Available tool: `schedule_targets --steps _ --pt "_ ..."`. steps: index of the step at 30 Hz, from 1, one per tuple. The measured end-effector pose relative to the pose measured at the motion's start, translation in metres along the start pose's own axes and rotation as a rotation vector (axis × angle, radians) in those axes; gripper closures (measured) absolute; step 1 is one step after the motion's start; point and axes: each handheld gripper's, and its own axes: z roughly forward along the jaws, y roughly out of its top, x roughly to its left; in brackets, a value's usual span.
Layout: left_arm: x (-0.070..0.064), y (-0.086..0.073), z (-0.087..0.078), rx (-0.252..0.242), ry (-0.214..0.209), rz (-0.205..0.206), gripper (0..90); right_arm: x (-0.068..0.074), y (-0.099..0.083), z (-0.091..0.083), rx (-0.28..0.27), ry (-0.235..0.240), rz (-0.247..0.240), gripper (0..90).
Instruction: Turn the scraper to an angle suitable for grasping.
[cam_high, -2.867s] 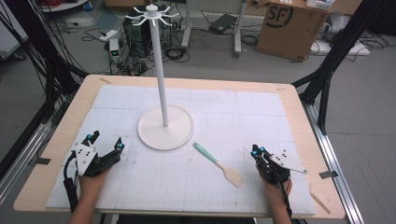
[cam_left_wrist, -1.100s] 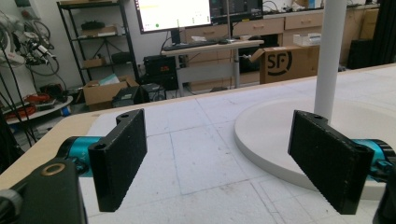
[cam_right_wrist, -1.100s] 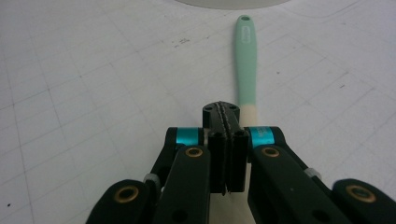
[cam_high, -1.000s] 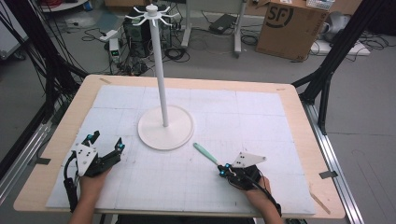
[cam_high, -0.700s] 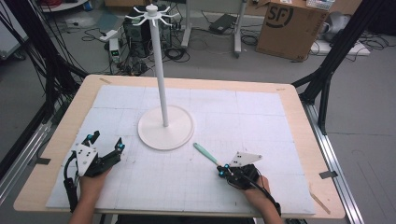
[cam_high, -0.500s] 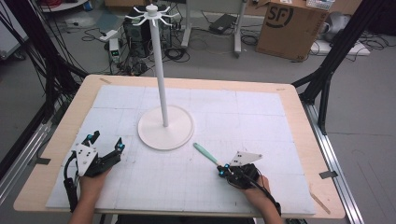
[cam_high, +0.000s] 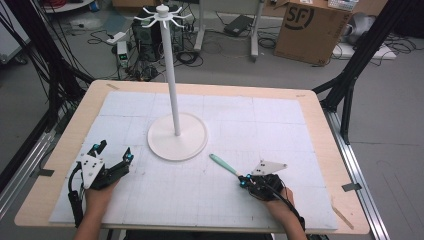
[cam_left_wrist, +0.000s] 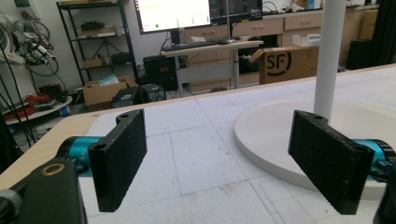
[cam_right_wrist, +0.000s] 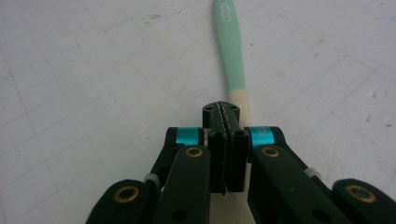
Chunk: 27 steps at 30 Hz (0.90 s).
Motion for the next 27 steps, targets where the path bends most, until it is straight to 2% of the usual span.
schedule_targets --steps 10,17,23,27 --pt "0.000 0.000 0.000 -0.001 0.001 0.000 20.0 -0.013 -0.007 -0.010 -0.011 -0.004 0.037 90.0" --pt "0.000 0.000 0.000 -0.002 0.000 -0.001 20.0 -0.016 -0.009 -0.013 -0.017 -0.019 0.041 90.0" --pt "0.000 0.000 0.000 -0.002 0.000 -0.002 20.0 -0.019 -0.012 -0.015 -0.038 -0.014 0.059 90.0" --pt "0.000 0.000 0.000 0.000 0.000 -0.001 20.0 -0.020 -0.013 -0.017 -0.079 -0.016 0.073 90.0"
